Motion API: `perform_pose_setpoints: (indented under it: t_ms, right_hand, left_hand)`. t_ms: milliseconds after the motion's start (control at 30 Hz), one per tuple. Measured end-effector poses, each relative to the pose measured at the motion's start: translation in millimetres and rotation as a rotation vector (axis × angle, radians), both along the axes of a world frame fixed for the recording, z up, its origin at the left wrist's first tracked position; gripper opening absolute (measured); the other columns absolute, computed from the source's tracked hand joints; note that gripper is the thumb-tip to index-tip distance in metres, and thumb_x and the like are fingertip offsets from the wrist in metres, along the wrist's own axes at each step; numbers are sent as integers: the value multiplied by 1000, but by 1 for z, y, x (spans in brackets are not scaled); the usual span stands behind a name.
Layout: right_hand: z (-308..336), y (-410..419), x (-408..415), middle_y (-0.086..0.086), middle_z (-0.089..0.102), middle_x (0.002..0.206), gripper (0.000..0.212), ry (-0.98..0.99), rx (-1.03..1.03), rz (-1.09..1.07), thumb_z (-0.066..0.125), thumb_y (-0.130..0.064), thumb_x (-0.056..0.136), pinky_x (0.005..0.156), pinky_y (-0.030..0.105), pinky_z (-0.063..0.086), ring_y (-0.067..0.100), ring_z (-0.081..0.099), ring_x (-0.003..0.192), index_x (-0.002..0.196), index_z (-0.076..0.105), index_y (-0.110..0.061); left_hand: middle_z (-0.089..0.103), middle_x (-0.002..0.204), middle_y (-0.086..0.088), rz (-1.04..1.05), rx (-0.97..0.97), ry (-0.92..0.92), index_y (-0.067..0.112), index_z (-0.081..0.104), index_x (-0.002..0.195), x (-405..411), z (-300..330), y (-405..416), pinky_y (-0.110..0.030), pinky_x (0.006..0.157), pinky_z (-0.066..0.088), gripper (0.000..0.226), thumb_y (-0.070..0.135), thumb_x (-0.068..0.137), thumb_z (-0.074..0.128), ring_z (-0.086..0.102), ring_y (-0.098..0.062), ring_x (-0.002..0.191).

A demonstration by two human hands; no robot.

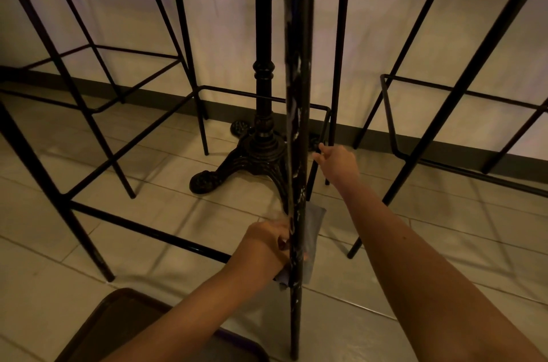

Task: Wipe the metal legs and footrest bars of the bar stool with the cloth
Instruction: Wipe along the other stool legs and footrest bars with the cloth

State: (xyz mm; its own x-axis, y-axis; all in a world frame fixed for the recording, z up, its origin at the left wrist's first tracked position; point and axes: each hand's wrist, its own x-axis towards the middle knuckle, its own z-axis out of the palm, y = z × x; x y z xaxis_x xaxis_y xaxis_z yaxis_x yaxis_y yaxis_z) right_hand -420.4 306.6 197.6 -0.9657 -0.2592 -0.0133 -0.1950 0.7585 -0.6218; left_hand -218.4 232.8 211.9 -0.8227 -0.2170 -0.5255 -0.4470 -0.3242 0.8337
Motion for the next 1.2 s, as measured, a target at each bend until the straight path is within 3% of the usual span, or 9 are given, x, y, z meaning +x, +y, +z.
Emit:
perform_pose_setpoints:
  t_ms: [200,333,400,500,667,767,833,1000,1200]
  right_hand:
    - [5,1,1,10,62,117,41,3,30,10,49,-33,94,90,40,50,25,61,101,132,48,-18]
    - [8,3,11,11,63,115,42,33,11,2,49,-33,94,88,40,51,24,62,98,133,46,-18]
    - [9,7,21,11,65,111,41,102,-17,20,48,-33,94,85,40,52,22,63,90,132,47,-18]
    - [9,13,40,2,62,120,35,100,-72,77,52,-31,92,81,34,53,8,58,75,123,57,-15]
    - [9,15,67,-1,65,112,35,18,-111,78,57,-28,88,80,29,53,6,61,81,119,60,-13]
    - [9,13,77,3,67,98,34,13,-138,44,55,-23,90,73,26,50,7,58,72,122,59,-12]
    - [10,12,80,5,67,99,32,10,-154,17,55,-22,90,73,25,49,9,60,76,120,60,-13]
    - [14,11,85,7,64,114,28,-16,-156,-15,53,-15,90,87,31,49,18,60,103,115,63,-9]
    - [12,9,99,4,66,99,28,-12,-187,-66,58,-21,89,81,31,53,13,61,86,114,61,-10]
  left_hand:
    - [65,54,-13,117,-62,-49,-3,63,66,-14,-4,4,-48,76,53,19,8,81,62,61,-30,67]
    - [56,113,-34,117,18,-4,-15,54,108,-26,-13,4,-56,95,43,49,20,73,55,51,-47,111]
    - [64,90,-25,96,-122,12,-10,64,83,-21,-9,3,-57,93,45,17,7,82,60,58,-45,101]
    - [59,59,-11,64,-15,-76,8,65,42,-14,-16,0,-44,80,50,41,8,83,61,60,-31,69]
    - [61,43,4,5,-141,-57,24,59,27,-19,-19,-6,-42,76,52,48,11,73,63,60,-34,77]
    - [55,86,10,-203,-434,49,28,74,85,-22,-8,-8,-21,91,46,19,16,71,68,54,-22,106]
    - [47,89,9,-300,-709,116,23,60,118,-20,-6,-10,2,65,37,41,21,78,70,46,-7,92]
    - [55,94,-1,-357,-760,170,11,58,122,-19,1,-14,-13,69,46,40,13,83,65,52,-14,90]
    - [56,73,3,-341,-665,244,9,66,104,4,-4,-14,-14,57,50,22,4,82,63,57,-11,64]
